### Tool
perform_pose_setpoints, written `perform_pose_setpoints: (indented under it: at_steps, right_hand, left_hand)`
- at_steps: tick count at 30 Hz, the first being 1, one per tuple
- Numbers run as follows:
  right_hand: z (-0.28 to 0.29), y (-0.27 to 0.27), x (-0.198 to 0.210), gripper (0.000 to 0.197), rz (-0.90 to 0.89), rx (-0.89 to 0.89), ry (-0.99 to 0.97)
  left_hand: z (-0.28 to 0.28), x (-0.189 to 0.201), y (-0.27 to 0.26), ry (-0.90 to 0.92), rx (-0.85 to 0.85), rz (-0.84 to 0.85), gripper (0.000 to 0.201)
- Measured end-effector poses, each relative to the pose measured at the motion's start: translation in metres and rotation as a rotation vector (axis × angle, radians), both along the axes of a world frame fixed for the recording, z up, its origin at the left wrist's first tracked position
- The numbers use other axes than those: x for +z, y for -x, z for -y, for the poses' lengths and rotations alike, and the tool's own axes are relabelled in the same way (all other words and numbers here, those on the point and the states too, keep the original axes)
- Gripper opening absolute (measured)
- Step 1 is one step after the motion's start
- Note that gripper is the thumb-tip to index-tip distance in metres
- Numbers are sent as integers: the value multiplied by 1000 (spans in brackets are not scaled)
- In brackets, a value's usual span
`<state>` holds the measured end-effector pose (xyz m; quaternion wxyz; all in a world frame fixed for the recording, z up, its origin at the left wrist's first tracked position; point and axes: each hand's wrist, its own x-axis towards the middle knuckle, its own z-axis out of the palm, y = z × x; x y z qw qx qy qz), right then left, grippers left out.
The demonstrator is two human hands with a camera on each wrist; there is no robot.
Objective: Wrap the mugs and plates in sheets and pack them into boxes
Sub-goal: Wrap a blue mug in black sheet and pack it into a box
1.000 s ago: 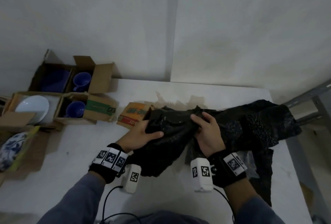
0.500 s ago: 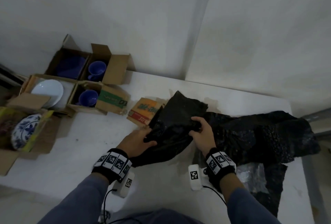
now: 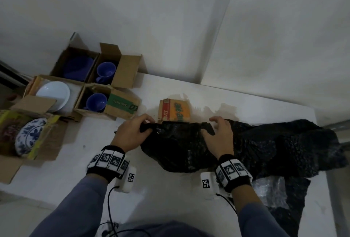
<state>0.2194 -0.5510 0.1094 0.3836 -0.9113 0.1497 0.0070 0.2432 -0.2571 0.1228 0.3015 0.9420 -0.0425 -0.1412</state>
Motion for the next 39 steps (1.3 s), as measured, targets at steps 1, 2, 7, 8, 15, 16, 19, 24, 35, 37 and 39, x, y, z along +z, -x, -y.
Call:
perform_pose_setpoints:
  at_steps: [1,2,7,8,15,16,19,24,35,37,39]
  right_hand:
    - [0,0,-4,42,-1,49,-98]
    - [-1,1,-7,46,-11,119,-163]
    - [-21,4,-20,77,-145,494,-65]
    - [-21,2,-21,71,-159,474,-27]
    - [3,-20,-4,18,-77,419,168]
    - [2,-19,-2,15,-78,441,99]
    - [-6,-9,2,38,-163,479,-86]
    - [-2,-1,3,40,-194,485,-82]
    - [23,-14,26,38,-329,456,440]
    - [15,-1,31,34,-150,374,431]
    - [1,15,32,28,-72,377,253]
  left_hand:
    - [-5,-1,0,25,12,-9,23]
    - [-9,-3,0,48,-1,-16,20]
    - [-18,3,-13,130,-212,-47,10]
    - [-19,5,-16,114,-248,-43,10]
    - [-38,22,-31,-7,-290,-96,11]
    - [-38,24,-33,-16,-298,-113,13]
    - [-33,28,-41,-52,-308,-150,19]
    - [-32,28,-48,-114,-310,-187,22]
    - [-3,25,-49,-196,-180,282,37]
    - [11,21,-29,-64,-156,262,31]
    - [25,12,-3,9,-193,81,33]
